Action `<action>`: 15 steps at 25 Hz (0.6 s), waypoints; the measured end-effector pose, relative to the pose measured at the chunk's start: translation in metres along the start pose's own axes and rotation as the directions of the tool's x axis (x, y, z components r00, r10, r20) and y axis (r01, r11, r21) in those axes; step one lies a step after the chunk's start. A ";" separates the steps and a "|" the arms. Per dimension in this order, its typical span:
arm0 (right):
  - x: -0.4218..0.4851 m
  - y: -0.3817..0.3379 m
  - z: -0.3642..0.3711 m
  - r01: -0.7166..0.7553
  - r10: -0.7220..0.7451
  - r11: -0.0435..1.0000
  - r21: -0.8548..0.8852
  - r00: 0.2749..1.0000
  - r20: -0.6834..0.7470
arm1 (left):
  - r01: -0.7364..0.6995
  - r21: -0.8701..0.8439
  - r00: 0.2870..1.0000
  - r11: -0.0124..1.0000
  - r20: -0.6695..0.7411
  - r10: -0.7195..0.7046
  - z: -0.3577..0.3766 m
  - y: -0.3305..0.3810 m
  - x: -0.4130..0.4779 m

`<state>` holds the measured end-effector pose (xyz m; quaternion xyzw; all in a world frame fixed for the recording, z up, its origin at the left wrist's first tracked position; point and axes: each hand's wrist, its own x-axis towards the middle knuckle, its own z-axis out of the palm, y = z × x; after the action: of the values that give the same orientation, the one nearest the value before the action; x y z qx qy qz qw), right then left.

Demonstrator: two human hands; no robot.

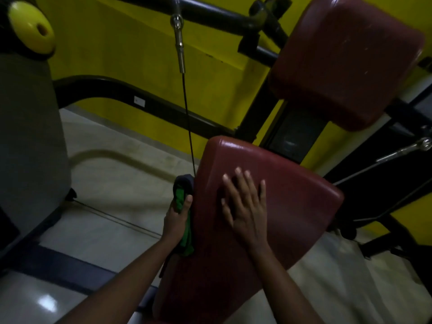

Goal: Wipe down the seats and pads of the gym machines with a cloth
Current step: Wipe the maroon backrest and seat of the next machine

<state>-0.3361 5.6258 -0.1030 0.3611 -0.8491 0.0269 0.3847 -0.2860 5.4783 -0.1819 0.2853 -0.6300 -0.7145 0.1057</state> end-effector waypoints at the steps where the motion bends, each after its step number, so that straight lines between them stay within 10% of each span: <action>1: -0.030 -0.016 0.004 0.020 -0.021 1.000 0.019 0.999 0.036 | 0.049 0.015 0.999 0.999 0.000 -0.049 -0.002 -0.016 -0.001; 8: -0.145 -0.032 0.063 0.209 -0.187 0.937 -0.281 0.977 0.104 | 0.304 -0.026 0.952 0.952 0.048 -0.302 -0.012 -0.128 -0.002; 15: -0.146 -0.030 0.079 0.213 -0.242 0.908 -0.361 0.970 -0.035 | -0.012 -0.275 0.998 0.961 0.050 0.027 -0.004 -0.099 0.019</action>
<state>-0.3027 5.6648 -0.2639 0.3808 -0.7762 -0.1575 0.4772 -0.2783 5.4832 -0.2826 0.2424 -0.5303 -0.8012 0.1343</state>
